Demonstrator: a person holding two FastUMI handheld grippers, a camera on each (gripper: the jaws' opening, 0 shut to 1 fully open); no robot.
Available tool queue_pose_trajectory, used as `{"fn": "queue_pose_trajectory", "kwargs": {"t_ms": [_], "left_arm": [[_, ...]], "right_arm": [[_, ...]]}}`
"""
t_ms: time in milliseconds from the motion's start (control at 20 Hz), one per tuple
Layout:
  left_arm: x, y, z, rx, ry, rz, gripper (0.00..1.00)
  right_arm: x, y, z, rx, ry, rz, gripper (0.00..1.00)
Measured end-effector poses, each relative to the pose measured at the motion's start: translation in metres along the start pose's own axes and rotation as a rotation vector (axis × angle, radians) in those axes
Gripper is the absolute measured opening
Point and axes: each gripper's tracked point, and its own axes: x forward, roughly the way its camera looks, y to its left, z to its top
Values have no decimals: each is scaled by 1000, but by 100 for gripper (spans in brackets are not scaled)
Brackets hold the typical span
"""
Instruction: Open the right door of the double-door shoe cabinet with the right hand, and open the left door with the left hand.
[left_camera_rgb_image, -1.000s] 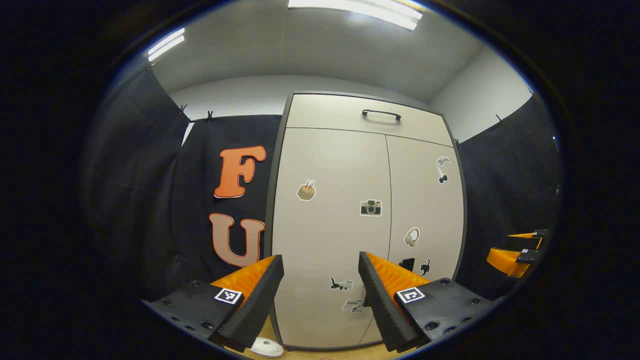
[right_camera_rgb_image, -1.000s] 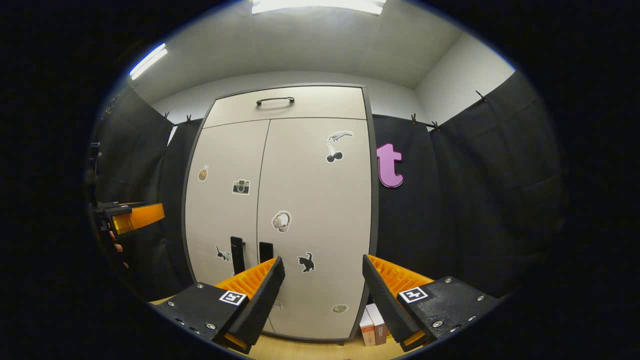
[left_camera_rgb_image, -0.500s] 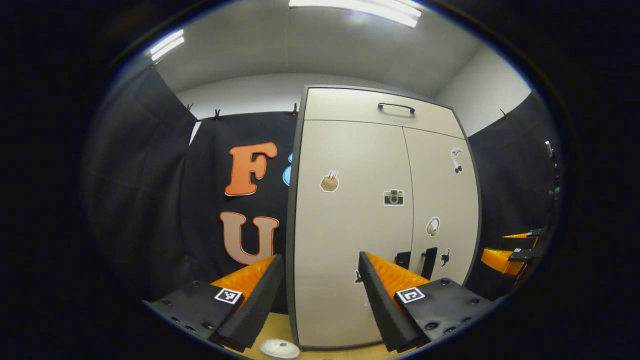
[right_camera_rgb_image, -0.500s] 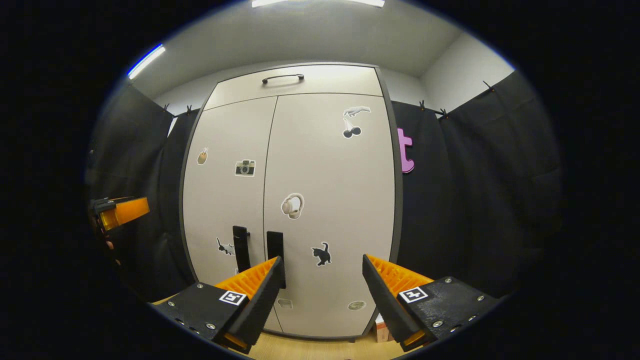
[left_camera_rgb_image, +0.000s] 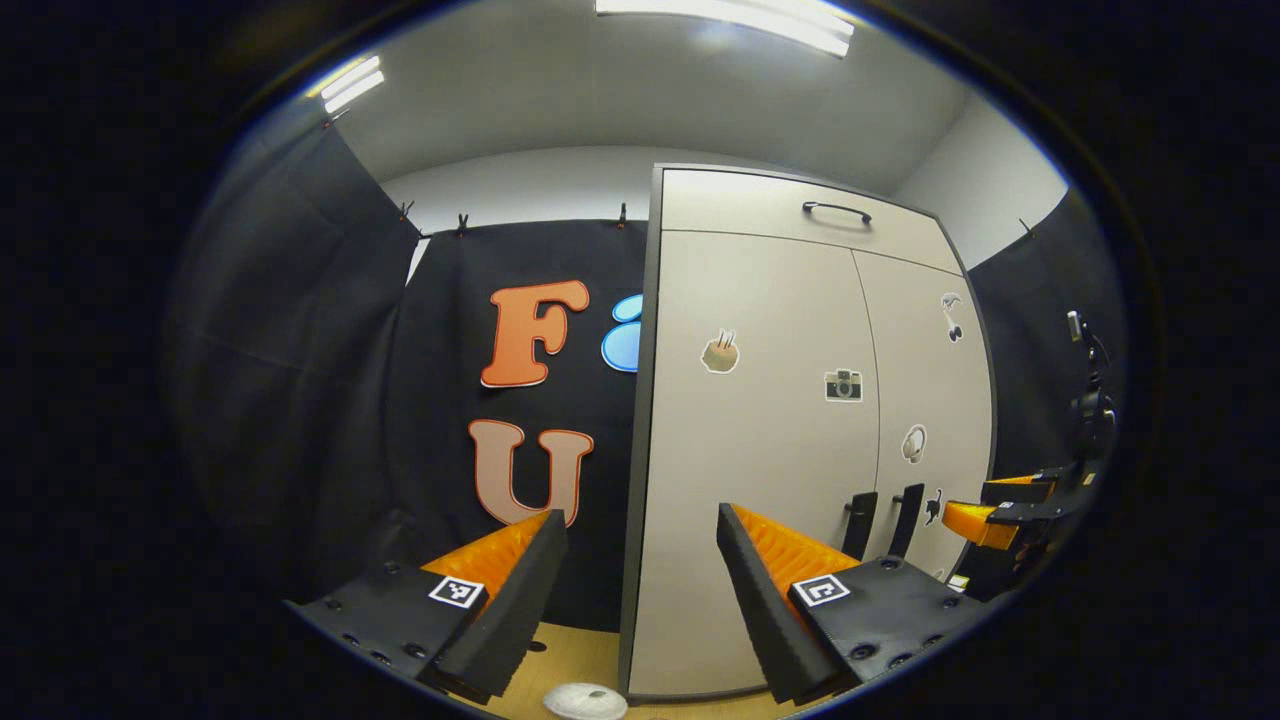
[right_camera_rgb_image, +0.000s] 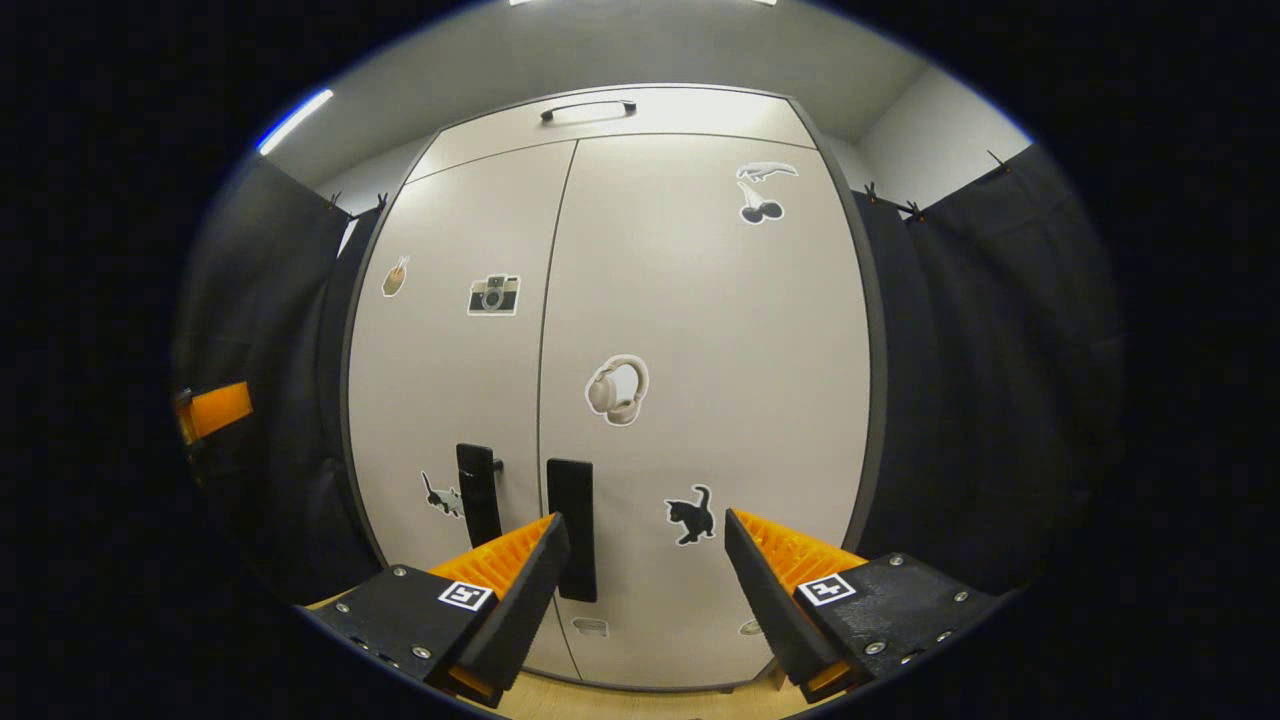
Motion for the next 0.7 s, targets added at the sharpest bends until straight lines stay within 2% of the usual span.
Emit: {"fn": "queue_pose_trajectory", "kwargs": {"t_ms": [250,350,400,450,600,700], "left_arm": [[4,25,-14,-20,28,53,96],[3,33,-19,-27,40,73,96],[2,36,-22,-33,50,79,95],[2,38,-26,-39,64,87,95],[1,34,-33,-83,81,75,96],[-2,35,-35,-69,83,77,96]], "right_arm": [[33,23,-28,25,95,37,88],[38,33,-28,40,101,69,80],[39,34,-31,39,111,70,71],[36,33,-30,42,111,69,68],[36,38,-31,67,123,80,68],[39,45,-35,76,136,96,66]]}}
